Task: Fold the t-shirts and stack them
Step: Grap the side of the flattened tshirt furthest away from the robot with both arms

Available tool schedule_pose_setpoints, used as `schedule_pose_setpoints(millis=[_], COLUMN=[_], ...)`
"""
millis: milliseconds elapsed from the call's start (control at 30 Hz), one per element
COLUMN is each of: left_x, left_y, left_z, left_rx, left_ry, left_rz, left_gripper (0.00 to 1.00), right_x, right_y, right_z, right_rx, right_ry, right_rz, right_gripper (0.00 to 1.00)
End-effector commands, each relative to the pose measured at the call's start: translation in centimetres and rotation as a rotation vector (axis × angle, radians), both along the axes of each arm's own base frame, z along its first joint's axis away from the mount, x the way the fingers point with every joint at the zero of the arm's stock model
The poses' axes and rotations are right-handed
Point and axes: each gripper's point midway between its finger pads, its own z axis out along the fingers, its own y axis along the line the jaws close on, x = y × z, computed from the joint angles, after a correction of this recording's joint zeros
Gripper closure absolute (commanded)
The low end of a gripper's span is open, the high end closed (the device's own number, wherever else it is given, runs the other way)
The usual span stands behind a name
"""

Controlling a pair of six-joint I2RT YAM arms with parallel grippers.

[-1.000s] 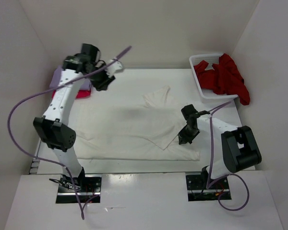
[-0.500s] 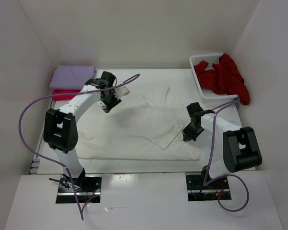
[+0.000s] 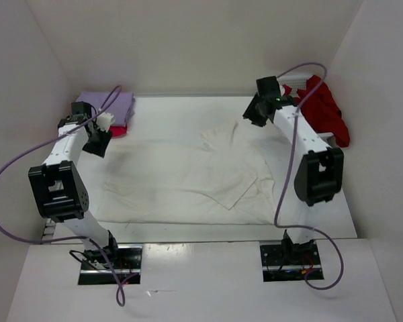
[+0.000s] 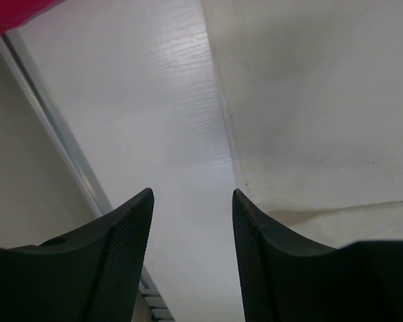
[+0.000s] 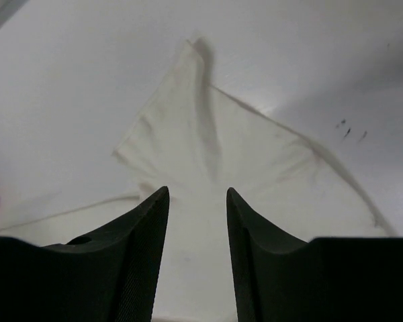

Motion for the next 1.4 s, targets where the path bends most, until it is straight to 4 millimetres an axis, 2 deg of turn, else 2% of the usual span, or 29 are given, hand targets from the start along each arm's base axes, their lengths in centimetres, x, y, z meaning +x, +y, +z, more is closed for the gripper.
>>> schedule_pose_setpoints(millis=[0, 33, 67, 100, 133, 200, 267, 300, 333, 367, 400, 433, 467, 500, 533, 567, 633, 667, 733, 833, 867, 900, 933, 1000, 1100, 1233, 1300, 1367], left_x=[3.6, 4.0, 4.8, 5.4, 6.0, 6.9, 7.3, 7.3, 7.6, 7.6, 7.8, 7.8, 8.0, 8.0, 8.0, 8.0, 8.2, 8.1, 8.1, 8.9, 8.8, 9.4, 9.6, 10.5, 10.9, 10.7, 10.6, 10.5], left_y=[-2.1, -1.8, -1.7, -1.3, -0.9, -0.6, -0.2, -0.2, -0.1, -0.2, -0.1, -0.1, -0.1, 0.3, 0.3, 0.1, 0.1, 0.1, 0.1, 0.2, 0.2, 0.0, -0.4, -0.7, -1.4, -1.1, -1.4, -1.3], left_z=[0.0, -1.0, -0.7, -0.7, -1.4, -1.1, -1.6, -2.2, -2.1, -2.7, -3.2, -3.6, -3.7, -4.3, -4.3, -4.7, -5.2, -5.6, -6.0, -6.0, -6.6, -6.0, -6.3, -6.0, -7.1, -9.5, -10.0, -10.6], left_rx=[-0.155, -0.172, -0.182, -0.193, -0.211, -0.238, -0.247, -0.25, -0.247, -0.251, -0.253, -0.26, -0.261, -0.266, -0.271, -0.282, -0.287, -0.289, -0.291, -0.296, -0.299, -0.31, -0.337, -0.361, -0.359, -0.353, -0.347, -0.34], left_ry=[-0.096, -0.082, -0.095, -0.109, -0.107, -0.127, -0.127, -0.115, -0.127, -0.112, -0.103, -0.094, -0.094, -0.091, -0.091, -0.082, -0.079, -0.07, -0.062, -0.076, -0.063, -0.083, -0.08, -0.096, -0.086, -0.037, -0.025, -0.014], left_rz=[-0.017, -0.002, 0.02, 0.034, 0.05, 0.056, 0.062, 0.063, 0.062, 0.064, 0.065, 0.076, 0.076, 0.095, 0.105, 0.102, 0.111, 0.112, 0.113, 0.107, 0.109, 0.099, 0.097, 0.081, 0.066, 0.083, 0.08, 0.061], left_gripper=[0.42, 0.42, 0.42, 0.42, 0.42, 0.4, 0.4, 0.39, 0.39, 0.39, 0.39, 0.38, 0.38, 0.38, 0.38, 0.38, 0.38, 0.38, 0.38, 0.37, 0.37, 0.37, 0.36, 0.36, 0.34, 0.34, 0.34, 0.41], right_x=[2.5, 4.1, 4.9, 5.5, 7.0, 8.2, 9.8, 11.2, 11.6, 11.5, 13.1, 13.3, 12.1, 13.8, 12.8, 12.5, 11.7, 10.8, 10.1, 9.8, 9.9, 10.0, 9.8, 9.2, 8.6, 8.4, 8.4, 8.4], right_y=[0.6, 0.9, 1.1, 1.2, 1.2, 1.2, 1.5, 1.8, 1.7, 1.7, 2.6, 2.6, 3.0, 3.6, 3.8, 4.0, 3.3, 3.1, 3.1, 4.5, 4.7, 4.7, 5.2, 5.0, 5.0, 4.9, 5.5, 5.3], right_z=[-6.4, -5.8, -6.4, -9.2, -8.3, -9.2, -10.5, -9.1, -11.6, -12.2, -9.7, -13.1, -14.1, -9.8, -12.3, -13.7, -13.8, -15.4, -15.9, -14.7, -13.9, -13.1, -12.9, -13.5, -13.8, -13.6, -13.1, -13.2], right_rx=[-0.068, -0.063, -0.065, -0.081, -0.089, -0.11, -0.118, -0.111, -0.125, -0.13, -0.118, -0.133, -0.144, -0.112, -0.1, -0.095, -0.117, -0.132, -0.138, -0.127, -0.117, -0.115, -0.116, -0.126, -0.128, -0.129, -0.129, -0.137], right_ry=[0.126, 0.101, 0.108, 0.159, 0.133, 0.142, 0.154, 0.109, 0.146, 0.174, 0.101, 0.153, 0.213, 0.08, 0.153, 0.185, 0.211, 0.266, 0.301, 0.282, 0.269, 0.255, 0.256, 0.286, 0.317, 0.32, 0.31, 0.309], right_rz=[0.079, 0.079, 0.079, 0.09, 0.08, 0.09, 0.098, 0.096, 0.091, 0.092, 0.098, 0.108, 0.121, 0.122, 0.13, 0.139, 0.114, 0.123, 0.153, 0.18, 0.185, 0.185, 0.194, 0.202, 0.216, 0.216, 0.225, 0.22], right_gripper=[0.54, 0.53, 0.53, 0.53, 0.49, 0.43, 0.41, 0.41, 0.4, 0.4, 0.4, 0.4, 0.4, 0.4, 0.4, 0.4, 0.4, 0.4, 0.4, 0.4, 0.4, 0.4, 0.4, 0.4, 0.4, 0.4, 0.43, 0.52])
